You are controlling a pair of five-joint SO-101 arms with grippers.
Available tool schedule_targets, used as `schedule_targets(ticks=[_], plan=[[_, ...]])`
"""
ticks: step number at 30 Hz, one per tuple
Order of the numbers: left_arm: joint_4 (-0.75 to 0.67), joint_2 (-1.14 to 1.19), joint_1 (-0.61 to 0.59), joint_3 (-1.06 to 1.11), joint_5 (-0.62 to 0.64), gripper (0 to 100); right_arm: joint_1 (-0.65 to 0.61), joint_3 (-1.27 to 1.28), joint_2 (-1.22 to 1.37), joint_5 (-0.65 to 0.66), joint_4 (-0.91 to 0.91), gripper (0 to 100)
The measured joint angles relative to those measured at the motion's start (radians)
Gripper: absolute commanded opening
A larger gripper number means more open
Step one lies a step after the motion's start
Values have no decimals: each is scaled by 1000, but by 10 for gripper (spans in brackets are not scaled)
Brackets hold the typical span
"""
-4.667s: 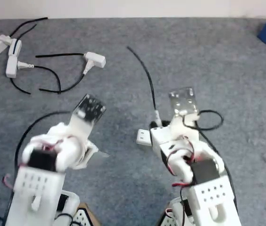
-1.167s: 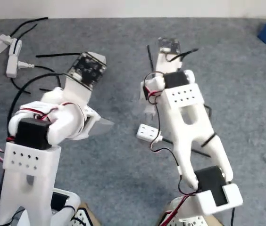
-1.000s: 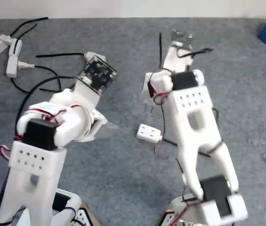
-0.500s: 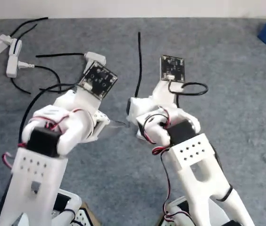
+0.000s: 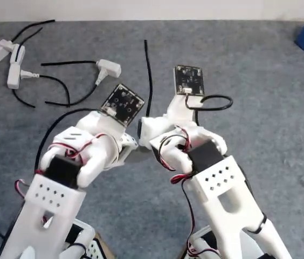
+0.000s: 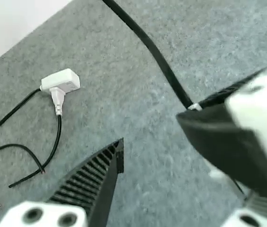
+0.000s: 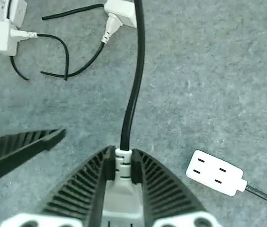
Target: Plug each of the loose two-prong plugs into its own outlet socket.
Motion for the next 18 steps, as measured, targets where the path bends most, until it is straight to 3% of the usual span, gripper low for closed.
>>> schedule_targets(ticks=[18], plan=[[-89,109,-149,9,-54,411,-2,-61,0,114,146,5]])
